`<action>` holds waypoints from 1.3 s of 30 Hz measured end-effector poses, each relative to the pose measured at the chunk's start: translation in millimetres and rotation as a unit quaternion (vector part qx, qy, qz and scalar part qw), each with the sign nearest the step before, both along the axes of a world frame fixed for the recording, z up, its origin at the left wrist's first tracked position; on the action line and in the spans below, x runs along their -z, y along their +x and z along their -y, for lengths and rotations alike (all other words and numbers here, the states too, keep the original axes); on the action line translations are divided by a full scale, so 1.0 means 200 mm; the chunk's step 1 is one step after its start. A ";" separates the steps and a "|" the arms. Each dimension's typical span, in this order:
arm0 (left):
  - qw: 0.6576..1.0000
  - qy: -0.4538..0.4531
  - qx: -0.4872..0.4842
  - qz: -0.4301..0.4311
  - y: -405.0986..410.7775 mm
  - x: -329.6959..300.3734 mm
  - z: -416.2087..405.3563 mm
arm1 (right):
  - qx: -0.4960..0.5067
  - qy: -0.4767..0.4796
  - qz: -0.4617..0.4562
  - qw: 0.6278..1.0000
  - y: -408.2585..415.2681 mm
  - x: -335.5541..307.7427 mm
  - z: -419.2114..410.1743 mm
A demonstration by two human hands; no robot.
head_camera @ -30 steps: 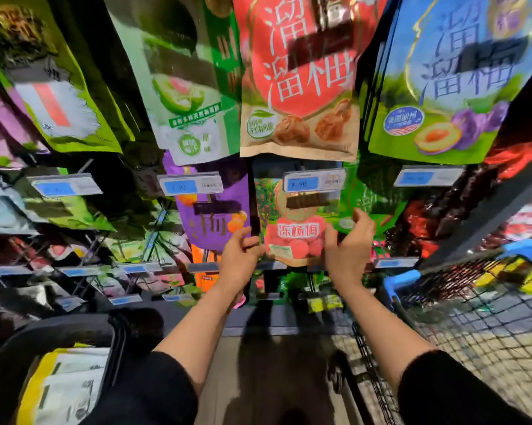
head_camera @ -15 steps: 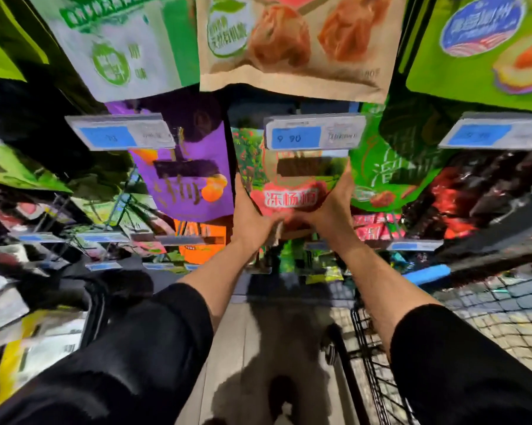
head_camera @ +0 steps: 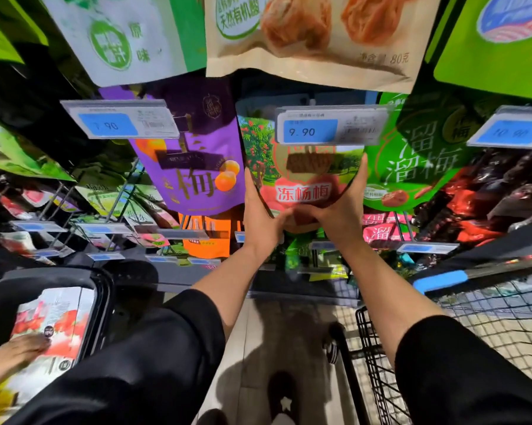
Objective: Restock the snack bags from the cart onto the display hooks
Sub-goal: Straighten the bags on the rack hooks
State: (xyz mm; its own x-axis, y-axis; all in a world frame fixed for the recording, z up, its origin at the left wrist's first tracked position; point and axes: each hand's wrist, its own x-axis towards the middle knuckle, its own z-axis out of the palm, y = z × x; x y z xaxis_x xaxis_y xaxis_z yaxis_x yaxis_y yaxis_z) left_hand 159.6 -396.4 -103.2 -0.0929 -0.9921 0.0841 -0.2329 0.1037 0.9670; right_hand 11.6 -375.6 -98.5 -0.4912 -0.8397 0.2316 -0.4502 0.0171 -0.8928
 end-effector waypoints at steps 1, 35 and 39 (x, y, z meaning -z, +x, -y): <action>1.000 0.016 -0.002 -0.013 0.02 0.01 -0.02 | 0.030 -0.002 -0.017 0.999 0.04 -0.02 -0.03; 0.999 -0.022 -0.025 -0.018 0.88 -0.01 0.41 | -0.081 0.040 0.170 0.981 0.84 -0.07 0.37; 0.999 -0.020 -0.035 -0.004 0.88 -0.02 0.38 | -0.054 0.042 0.133 0.989 0.85 -0.09 0.32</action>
State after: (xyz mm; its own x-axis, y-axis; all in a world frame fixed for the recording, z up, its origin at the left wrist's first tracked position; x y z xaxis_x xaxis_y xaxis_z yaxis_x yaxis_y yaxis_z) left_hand 334.8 -472.9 -100.0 -0.0230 -0.9919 0.1248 -0.2328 0.1267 0.9642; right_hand 182.5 -440.1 -79.5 -0.4325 -0.9010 0.0336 -0.2035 0.0612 -0.9772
